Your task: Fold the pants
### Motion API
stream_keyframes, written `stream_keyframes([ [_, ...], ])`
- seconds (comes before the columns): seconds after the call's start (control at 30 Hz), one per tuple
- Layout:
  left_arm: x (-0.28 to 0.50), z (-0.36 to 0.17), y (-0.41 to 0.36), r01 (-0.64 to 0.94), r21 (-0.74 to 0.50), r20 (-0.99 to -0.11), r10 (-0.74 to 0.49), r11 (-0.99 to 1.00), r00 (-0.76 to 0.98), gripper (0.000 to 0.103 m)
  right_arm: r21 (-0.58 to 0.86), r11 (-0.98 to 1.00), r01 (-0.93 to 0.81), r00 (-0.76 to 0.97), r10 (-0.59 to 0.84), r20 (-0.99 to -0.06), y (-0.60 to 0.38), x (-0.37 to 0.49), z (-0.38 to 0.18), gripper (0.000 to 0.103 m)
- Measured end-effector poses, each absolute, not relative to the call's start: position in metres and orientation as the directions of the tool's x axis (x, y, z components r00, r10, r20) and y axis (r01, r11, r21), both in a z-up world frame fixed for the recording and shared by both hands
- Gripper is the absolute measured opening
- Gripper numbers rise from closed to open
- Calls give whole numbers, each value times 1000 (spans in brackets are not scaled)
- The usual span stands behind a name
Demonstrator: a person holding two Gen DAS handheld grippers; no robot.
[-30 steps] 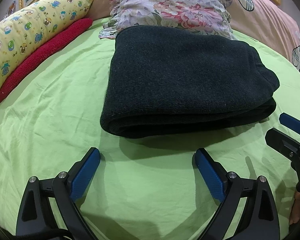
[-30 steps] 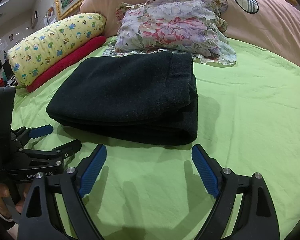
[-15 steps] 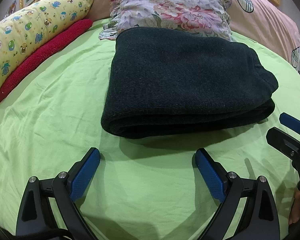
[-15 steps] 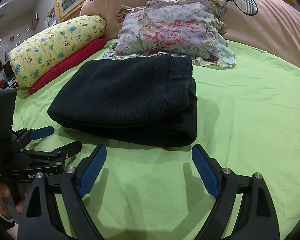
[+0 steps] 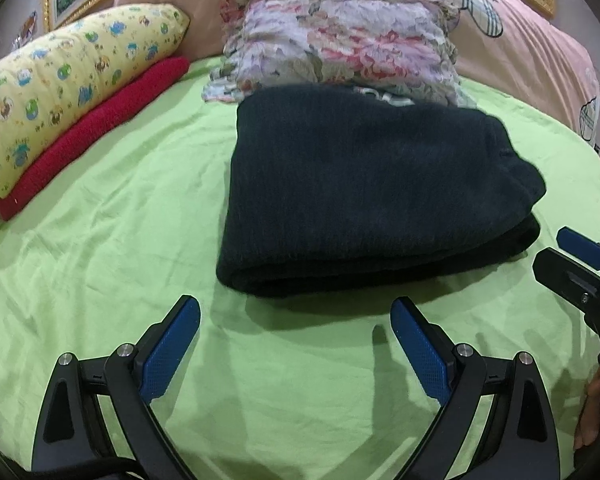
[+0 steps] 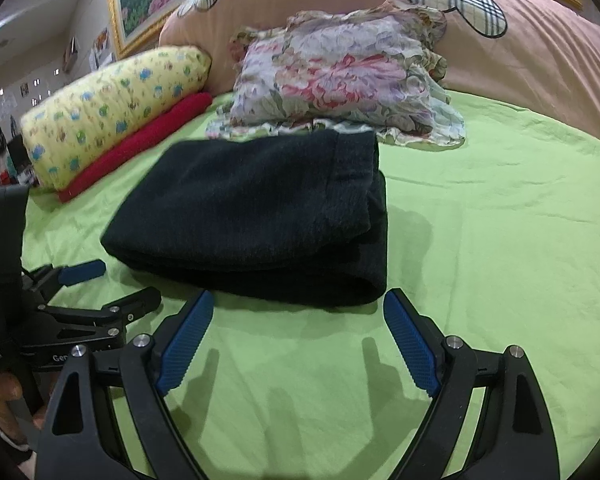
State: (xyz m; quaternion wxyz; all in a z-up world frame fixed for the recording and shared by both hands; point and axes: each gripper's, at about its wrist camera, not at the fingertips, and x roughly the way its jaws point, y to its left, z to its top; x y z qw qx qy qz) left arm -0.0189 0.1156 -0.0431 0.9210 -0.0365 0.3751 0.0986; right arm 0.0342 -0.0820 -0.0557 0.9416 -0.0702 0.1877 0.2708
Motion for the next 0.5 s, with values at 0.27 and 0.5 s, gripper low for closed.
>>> stream_keyframes([
  [0.27,-19,-16,110,-200,49,-655,183,979,733,96,0,831,-557,778,521,-350,-84,32,-45,87],
  [0.5,-24,-14,110,-202,58,-661,189,978,726,96,-19,821,-570,773,529,-349,-78,27,-42,87],
])
